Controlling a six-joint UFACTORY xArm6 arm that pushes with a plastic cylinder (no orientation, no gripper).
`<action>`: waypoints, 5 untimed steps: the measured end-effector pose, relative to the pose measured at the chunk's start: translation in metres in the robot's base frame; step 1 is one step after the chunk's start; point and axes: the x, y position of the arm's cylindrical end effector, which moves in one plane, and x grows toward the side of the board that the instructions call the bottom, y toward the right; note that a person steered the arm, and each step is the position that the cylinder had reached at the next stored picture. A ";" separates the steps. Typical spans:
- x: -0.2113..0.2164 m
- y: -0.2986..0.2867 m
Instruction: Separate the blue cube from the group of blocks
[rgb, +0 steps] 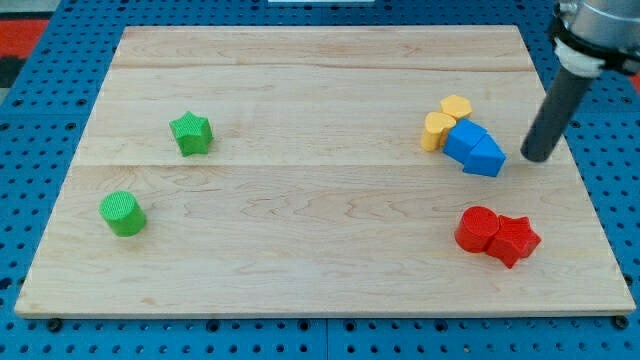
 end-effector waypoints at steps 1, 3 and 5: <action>0.019 -0.014; 0.042 0.016; -0.039 -0.022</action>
